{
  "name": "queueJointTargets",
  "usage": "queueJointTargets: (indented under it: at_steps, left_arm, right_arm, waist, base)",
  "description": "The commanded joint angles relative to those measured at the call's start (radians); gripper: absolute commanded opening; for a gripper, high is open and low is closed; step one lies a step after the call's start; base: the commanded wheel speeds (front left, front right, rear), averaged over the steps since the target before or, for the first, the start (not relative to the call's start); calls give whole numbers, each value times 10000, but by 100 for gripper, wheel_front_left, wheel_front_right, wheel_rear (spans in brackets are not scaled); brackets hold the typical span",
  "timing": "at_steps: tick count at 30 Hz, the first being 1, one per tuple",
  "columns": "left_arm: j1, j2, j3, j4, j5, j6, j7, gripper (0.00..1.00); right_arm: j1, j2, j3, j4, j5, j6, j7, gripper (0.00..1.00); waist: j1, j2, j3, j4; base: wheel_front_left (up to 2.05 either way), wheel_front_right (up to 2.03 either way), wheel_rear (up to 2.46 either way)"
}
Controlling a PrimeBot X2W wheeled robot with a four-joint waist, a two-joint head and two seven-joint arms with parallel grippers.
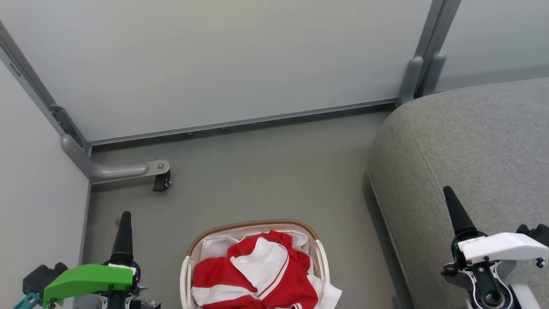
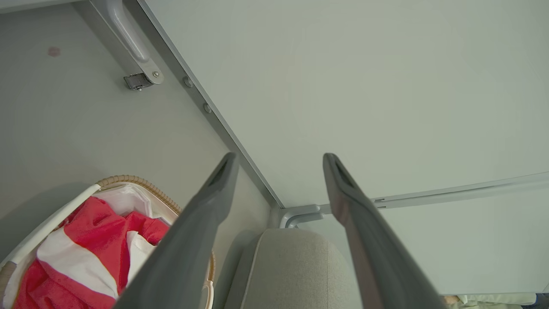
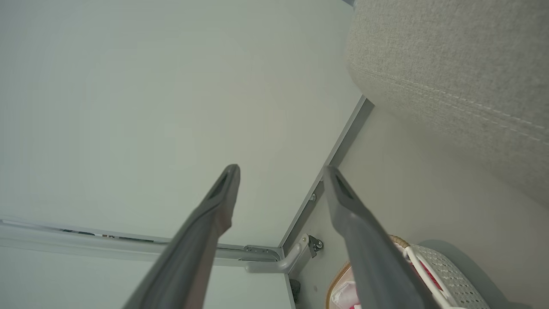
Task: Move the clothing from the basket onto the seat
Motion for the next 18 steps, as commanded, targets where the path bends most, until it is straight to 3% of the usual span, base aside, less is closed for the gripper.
queueJointTargets:
  at_steps: [1, 18]
  left_arm:
    - [-355, 122, -54, -120, 538, -15, -121, 100]
    - [-517, 377, -540, -103, 3595, 333, -773, 100]
  right_arm:
    - [-322, -139, 44, -216, -531, 3, -134, 100]
    - [-680, -365, 416, -563, -3726, 4, -787, 100]
  waist:
    - [0, 0, 14, 11]
    - [0, 0, 104, 92]
  base:
    - [0, 0, 0]
    - [0, 0, 0]
